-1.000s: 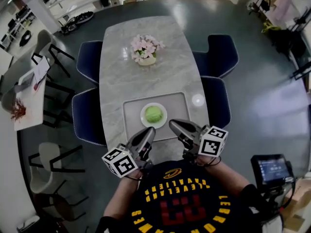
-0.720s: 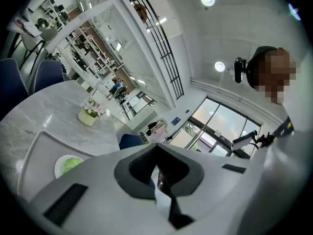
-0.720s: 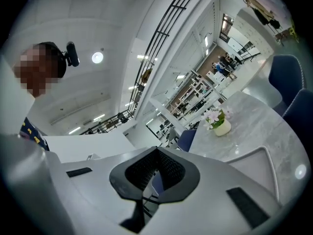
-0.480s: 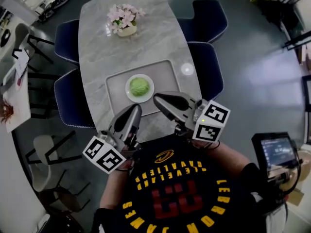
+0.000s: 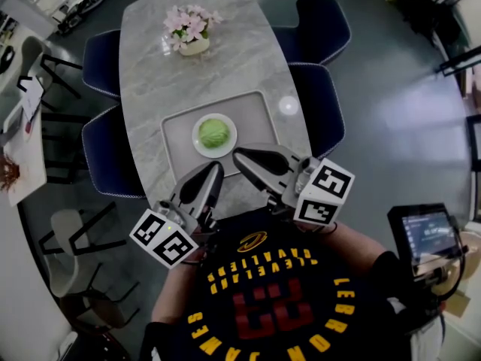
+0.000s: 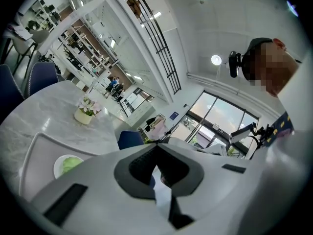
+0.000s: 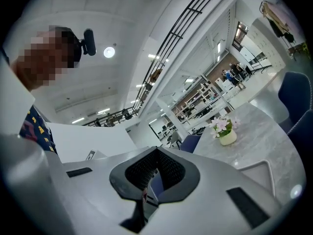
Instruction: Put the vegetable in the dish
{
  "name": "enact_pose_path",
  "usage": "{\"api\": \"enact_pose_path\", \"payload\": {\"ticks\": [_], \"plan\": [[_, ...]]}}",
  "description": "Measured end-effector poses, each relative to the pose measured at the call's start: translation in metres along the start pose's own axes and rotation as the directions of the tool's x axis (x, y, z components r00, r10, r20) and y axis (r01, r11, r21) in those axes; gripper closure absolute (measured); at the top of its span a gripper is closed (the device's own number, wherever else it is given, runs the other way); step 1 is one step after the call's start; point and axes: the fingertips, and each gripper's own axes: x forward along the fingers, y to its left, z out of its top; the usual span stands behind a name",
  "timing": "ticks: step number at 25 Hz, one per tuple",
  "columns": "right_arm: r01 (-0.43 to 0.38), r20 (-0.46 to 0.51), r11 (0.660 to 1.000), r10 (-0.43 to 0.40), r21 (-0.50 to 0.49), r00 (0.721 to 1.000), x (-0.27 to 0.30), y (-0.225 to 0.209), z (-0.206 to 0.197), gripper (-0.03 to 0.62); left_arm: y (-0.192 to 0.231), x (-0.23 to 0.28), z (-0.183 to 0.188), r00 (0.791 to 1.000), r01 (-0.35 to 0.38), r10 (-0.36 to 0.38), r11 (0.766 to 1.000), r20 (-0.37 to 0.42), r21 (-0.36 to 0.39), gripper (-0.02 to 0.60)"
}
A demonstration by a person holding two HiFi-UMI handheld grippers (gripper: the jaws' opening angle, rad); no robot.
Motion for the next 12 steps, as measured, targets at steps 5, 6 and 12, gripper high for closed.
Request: {"api": "enact_pose_path", "payload": {"ticks": [5,6,12], "plan": [[0.002,-0.003,1.0,-0.002,-0.005,1.0,-0.0003,0.0017,-0.0004,0.589,-0.0007,-0.0002,-0.0001,1.0,-0.002,0.002,1.0,0.0,0.003,0.581],[0.004,-0.003,1.0,-0.004,-0.005,1.0,-0.0007,0.0015,-0.0008,0.589,-0.0005,-0.0002,-0.0008,1.0,-0.002,0.002,1.0,-0.001,0.0,0.581],[0.007,-0.002,1.0,-0.007,-0.004,1.0,-0.0021,0.0004,-0.0011,0.589,0.0011,0.0001,-0.0031,1.0,-0.011,0.011,1.0,-0.008,-0.009,0.581]]}}
